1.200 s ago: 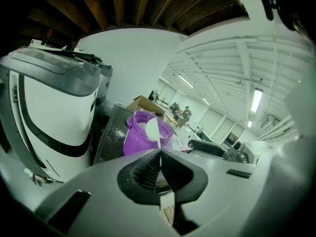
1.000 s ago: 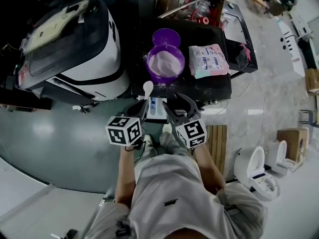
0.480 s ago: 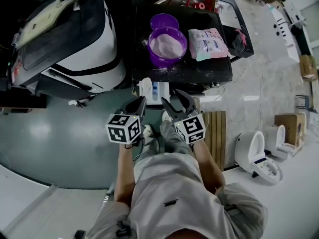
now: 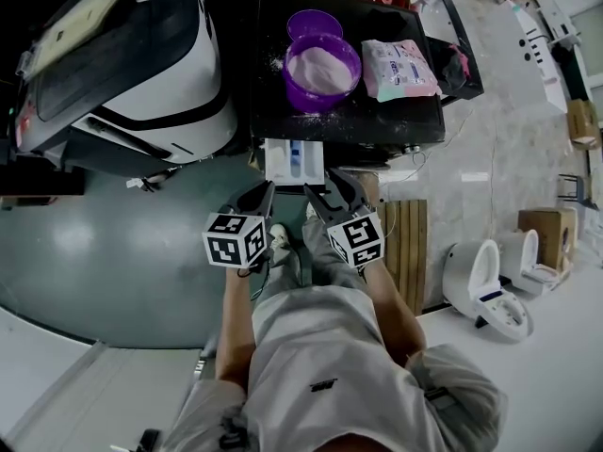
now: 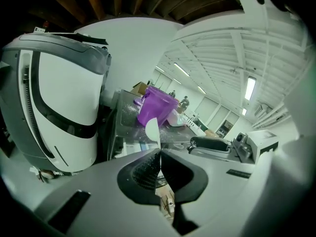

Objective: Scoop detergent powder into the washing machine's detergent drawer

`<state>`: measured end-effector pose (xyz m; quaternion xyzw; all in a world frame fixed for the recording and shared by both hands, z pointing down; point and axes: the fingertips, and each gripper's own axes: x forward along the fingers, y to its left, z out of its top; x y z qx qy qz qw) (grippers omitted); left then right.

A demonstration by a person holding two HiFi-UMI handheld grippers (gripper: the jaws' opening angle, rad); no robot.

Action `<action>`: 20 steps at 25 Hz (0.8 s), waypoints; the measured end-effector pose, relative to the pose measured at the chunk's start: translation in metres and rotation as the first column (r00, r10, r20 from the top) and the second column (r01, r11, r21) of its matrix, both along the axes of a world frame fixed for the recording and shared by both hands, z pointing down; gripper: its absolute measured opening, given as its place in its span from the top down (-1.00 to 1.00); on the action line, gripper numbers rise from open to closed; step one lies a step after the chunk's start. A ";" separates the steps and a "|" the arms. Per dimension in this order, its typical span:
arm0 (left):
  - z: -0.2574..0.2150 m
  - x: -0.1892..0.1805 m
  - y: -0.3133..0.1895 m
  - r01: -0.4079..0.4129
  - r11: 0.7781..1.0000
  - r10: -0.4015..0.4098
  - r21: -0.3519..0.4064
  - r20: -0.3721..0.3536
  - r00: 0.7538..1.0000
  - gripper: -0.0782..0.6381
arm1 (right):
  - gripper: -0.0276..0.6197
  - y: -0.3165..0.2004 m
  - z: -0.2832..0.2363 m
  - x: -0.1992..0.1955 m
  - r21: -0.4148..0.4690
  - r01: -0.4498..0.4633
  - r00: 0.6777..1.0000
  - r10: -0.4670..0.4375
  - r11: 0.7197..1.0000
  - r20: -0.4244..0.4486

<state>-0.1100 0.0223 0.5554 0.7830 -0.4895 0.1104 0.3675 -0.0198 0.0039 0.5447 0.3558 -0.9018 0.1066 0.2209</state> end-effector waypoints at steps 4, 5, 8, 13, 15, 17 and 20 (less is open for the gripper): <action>0.018 -0.002 0.000 0.002 1.000 -0.001 -0.019 0.028 1.000 0.74 | 0.25 -0.002 0.018 0.000 -0.024 0.002 1.000 -0.002 1.000 -0.007; 0.023 -0.002 -0.001 0.001 1.000 0.000 -0.025 0.037 0.999 0.74 | 0.25 -0.003 0.023 0.000 -0.030 0.001 1.000 -0.002 1.000 -0.009; 0.038 -0.002 -0.002 -0.001 0.999 0.004 -0.048 0.058 0.998 0.74 | 0.25 -0.006 0.036 0.002 -0.051 0.000 1.000 0.000 0.999 -0.014; 0.061 -0.004 -0.004 0.002 0.997 0.005 -0.079 0.085 0.996 0.74 | 0.26 -0.007 0.057 0.004 -0.082 0.000 1.000 -0.002 0.997 -0.023; 0.069 -0.003 -0.005 0.001 0.996 0.008 -0.088 0.098 0.995 0.74 | 0.26 -0.008 0.064 0.004 -0.093 0.001 1.000 -0.003 0.996 -0.026; 0.075 -0.003 -0.007 -0.003 0.996 0.014 -0.093 0.117 0.993 0.74 | 0.26 -0.009 0.070 0.005 -0.103 -0.002 1.000 -0.001 0.995 -0.029; 0.083 -0.002 -0.009 -0.012 0.995 0.028 -0.098 0.159 0.987 0.74 | 0.26 -0.010 0.076 0.006 -0.113 -0.005 1.000 0.002 0.994 -0.025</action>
